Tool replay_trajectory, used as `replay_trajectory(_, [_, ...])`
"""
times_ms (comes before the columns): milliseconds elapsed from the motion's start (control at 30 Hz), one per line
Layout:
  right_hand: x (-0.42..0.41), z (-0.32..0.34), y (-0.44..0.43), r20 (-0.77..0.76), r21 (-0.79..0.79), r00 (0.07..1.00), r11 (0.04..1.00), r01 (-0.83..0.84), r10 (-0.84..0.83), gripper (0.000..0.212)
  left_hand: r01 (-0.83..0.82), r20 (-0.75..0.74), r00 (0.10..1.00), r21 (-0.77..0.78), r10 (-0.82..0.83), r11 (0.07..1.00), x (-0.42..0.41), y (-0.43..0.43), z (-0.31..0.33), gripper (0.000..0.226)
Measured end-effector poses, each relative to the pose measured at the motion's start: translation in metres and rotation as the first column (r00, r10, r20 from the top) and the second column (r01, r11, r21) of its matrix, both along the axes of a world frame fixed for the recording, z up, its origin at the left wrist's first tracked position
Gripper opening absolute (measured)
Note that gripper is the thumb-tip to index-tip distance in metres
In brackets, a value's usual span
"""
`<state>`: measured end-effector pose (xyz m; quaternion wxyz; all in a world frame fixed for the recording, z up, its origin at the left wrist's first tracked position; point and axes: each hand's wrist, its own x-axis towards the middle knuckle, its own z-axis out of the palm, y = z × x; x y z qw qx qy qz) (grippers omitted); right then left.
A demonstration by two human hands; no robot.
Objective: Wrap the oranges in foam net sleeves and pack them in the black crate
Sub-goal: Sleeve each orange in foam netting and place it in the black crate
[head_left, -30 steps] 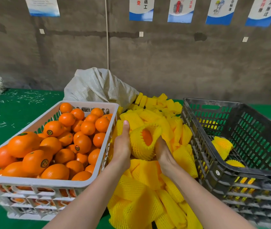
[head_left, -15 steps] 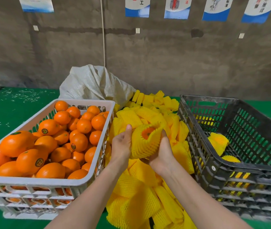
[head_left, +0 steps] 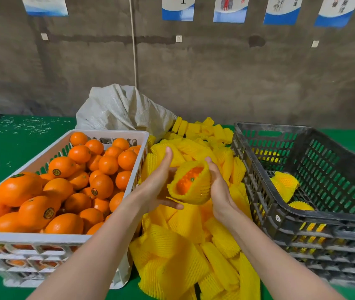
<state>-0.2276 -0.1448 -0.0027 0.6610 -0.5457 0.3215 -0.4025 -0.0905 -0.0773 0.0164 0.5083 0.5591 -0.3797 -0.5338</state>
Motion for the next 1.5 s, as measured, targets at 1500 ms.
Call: replay_trajectory(1500, [-0.021, -0.004, -0.011, -0.022, 0.107, 0.977, 0.972, -0.207, 0.211, 0.07, 0.096, 0.729, 0.667, -0.284, 0.15, 0.954, -0.033, -0.012, -0.02, 0.086])
